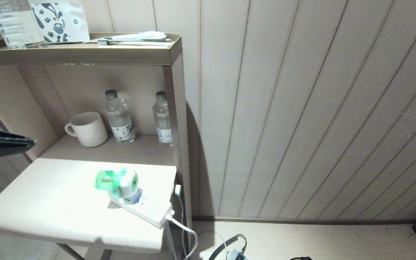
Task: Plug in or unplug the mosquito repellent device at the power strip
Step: Hold the socket with your right hand and unplug it with your left hand
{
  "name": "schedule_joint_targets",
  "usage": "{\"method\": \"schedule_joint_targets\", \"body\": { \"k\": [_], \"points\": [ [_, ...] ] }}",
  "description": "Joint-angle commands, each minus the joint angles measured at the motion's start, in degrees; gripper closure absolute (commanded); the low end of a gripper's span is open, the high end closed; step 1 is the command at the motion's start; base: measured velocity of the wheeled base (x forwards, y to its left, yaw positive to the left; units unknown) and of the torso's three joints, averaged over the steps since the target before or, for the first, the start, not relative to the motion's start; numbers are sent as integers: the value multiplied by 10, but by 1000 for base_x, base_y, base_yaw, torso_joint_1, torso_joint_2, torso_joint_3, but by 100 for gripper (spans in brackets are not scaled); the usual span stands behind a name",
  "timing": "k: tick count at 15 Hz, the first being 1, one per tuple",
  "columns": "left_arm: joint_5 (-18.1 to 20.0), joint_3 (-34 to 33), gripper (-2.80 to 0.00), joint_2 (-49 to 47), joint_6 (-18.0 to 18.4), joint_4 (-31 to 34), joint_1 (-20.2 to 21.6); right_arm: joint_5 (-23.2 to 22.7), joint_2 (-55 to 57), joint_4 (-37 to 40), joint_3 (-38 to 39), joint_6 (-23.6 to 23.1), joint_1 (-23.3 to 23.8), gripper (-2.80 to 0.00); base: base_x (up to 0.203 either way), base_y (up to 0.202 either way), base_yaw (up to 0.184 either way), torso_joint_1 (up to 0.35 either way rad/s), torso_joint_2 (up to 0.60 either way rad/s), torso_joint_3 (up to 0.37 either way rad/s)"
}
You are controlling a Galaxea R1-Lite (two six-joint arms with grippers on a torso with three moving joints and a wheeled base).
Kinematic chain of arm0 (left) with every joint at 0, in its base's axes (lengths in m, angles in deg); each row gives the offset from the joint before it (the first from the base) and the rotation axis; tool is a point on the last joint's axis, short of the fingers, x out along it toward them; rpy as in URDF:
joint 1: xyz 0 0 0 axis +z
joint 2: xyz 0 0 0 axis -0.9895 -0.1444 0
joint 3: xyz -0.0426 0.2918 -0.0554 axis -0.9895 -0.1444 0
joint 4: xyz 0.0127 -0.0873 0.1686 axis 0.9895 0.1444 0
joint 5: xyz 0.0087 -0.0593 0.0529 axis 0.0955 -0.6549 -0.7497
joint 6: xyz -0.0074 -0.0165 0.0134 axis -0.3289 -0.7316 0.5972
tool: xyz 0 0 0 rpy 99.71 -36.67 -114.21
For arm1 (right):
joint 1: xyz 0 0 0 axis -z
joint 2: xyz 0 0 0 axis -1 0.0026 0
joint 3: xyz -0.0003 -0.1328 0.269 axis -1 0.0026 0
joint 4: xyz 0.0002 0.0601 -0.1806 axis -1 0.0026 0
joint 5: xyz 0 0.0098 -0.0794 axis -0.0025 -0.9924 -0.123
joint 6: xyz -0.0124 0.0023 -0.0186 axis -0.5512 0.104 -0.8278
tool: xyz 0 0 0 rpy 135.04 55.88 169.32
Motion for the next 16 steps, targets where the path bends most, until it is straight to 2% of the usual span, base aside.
{"method": "schedule_joint_targets", "body": {
  "k": [1,2,3,4,6,9,12,13,16],
  "points": [
    [-26,111,0,-111,9,52,-47,0,0,0,0,0,0,0,0,0,0,0,0,0],
    [-34,164,0,-137,11,103,-66,0,0,0,0,0,0,0,0,0,0,0,0,0],
    [-41,209,0,-161,14,180,-89,0,0,0,0,0,0,0,0,0,0,0,0,0],
    [-46,237,0,-184,17,239,-122,0,0,0,0,0,0,0,0,0,0,0,0,0],
    [-50,247,0,-232,24,324,-160,0,0,0,0,0,0,0,0,0,0,0,0,0],
    [-55,169,0,-238,51,335,-166,0,0,0,0,0,0,0,0,0,0,0,0,0],
    [-60,156,0,-252,58,273,-146,0,0,0,0,0,0,0,0,0,0,0,0,0],
    [-60,155,-280,-262,62,269,-138,0,0,0,0,0,0,0,0,0,0,0,0,0],
    [-59,154,-280,-293,69,226,-124,0,0,0,0,0,0,0,0,0,0,0,0,0]
  ]
}}
